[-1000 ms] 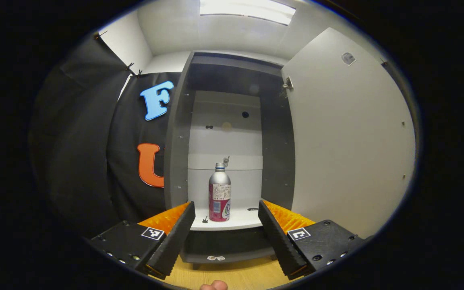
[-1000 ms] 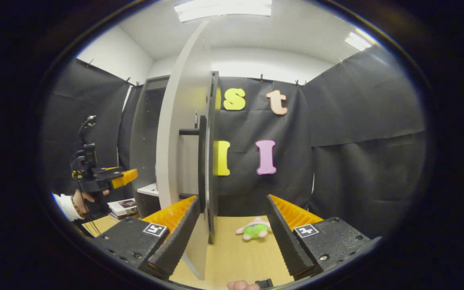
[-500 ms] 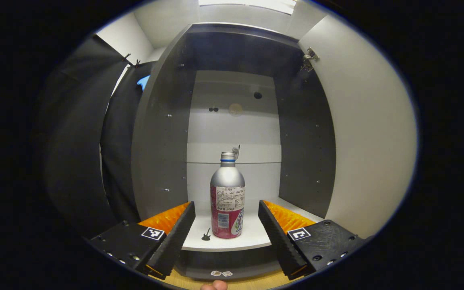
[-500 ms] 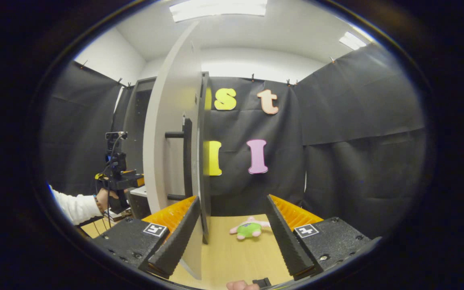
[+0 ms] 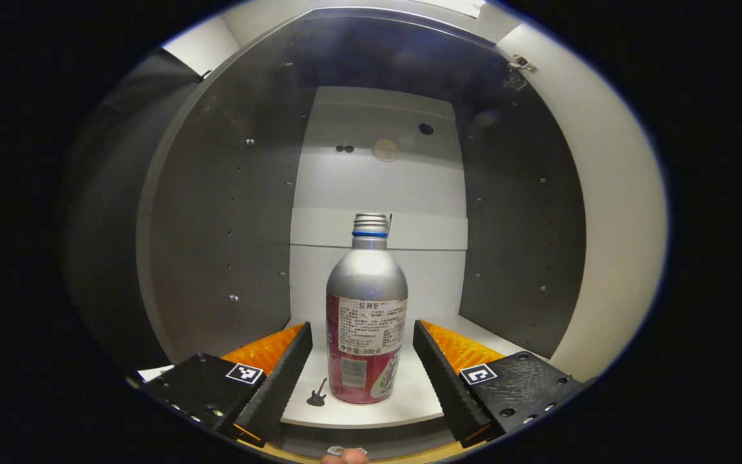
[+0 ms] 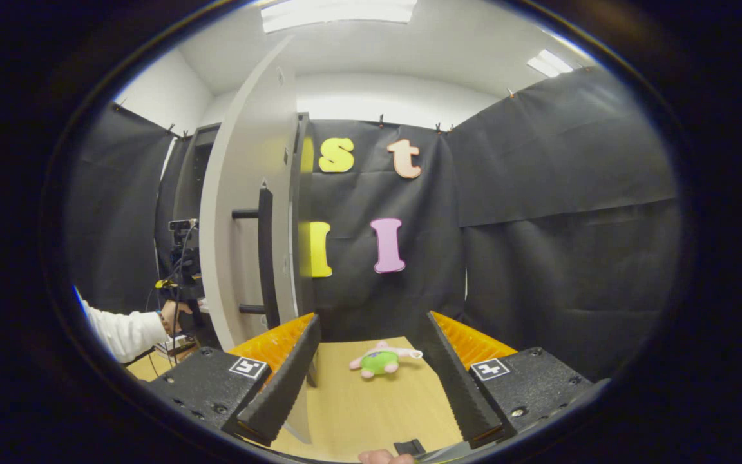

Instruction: Open the cabinet door with the right hand, grasp the bottle in the cabinet with the left hand and place it on the coaster, then close the cabinet door with the right hand.

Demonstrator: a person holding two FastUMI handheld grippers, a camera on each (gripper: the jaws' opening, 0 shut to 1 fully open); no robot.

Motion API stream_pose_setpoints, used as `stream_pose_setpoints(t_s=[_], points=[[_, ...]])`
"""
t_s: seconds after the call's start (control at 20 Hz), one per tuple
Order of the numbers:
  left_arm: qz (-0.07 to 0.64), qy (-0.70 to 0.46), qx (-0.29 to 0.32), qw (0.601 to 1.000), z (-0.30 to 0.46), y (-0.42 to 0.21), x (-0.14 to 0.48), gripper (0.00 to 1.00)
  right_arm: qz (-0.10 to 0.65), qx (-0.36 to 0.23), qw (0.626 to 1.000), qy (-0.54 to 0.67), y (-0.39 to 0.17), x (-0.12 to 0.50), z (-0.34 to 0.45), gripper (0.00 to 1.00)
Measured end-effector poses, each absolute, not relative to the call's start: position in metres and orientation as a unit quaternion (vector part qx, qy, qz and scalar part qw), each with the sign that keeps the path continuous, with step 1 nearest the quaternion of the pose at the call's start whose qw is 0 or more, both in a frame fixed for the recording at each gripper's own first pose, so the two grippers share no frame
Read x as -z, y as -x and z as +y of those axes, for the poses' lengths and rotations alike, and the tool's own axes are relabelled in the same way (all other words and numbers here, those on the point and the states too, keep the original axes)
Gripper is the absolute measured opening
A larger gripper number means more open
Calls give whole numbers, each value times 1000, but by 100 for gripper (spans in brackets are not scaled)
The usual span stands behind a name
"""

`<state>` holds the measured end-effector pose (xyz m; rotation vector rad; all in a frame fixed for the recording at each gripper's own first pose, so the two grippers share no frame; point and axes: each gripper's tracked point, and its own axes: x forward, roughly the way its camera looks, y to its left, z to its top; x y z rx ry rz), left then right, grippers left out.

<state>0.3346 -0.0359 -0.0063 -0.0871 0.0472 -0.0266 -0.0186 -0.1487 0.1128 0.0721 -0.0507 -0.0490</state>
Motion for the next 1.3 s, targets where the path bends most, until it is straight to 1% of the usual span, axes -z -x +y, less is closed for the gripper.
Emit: stream_pose_setpoints(t_s=[0.2, 0.3, 0.4, 0.55, 0.7, 0.9, 1.1, 1.3], points=[[26, 49, 12, 998, -32, -343, 8, 95, -26, 32, 999, -35, 20, -113, -153, 100], [26, 47, 15, 998, -32, -343, 7, 89, -26, 33, 998, -36, 19, -112, -153, 100], [23, 46, 18, 999, -33, -340, 5, 80, -25, 30, 999, -36, 18, -112, -151, 100], [2, 43, 19, 999, -31, -330, -10, 74, -23, 23, 999, -37, 14, -110, -147, 100], [-16, 40, 35, 998, -32, -306, -28, 73, -25, 15, 999, -34, 13, -111, -142, 100], [-40, 34, 57, 997, -32, -259, -45, 73, -32, 0, 999, -33, 12, -115, -131, 100], [-34, 42, 62, 997, -20, -206, -34, 73, -33, -23, 998, -37, 8, -114, -120, 100], [-24, 45, 33, 998, 7, -156, -8, 73, -37, -39, 998, -38, 7, -118, -113, 100]])
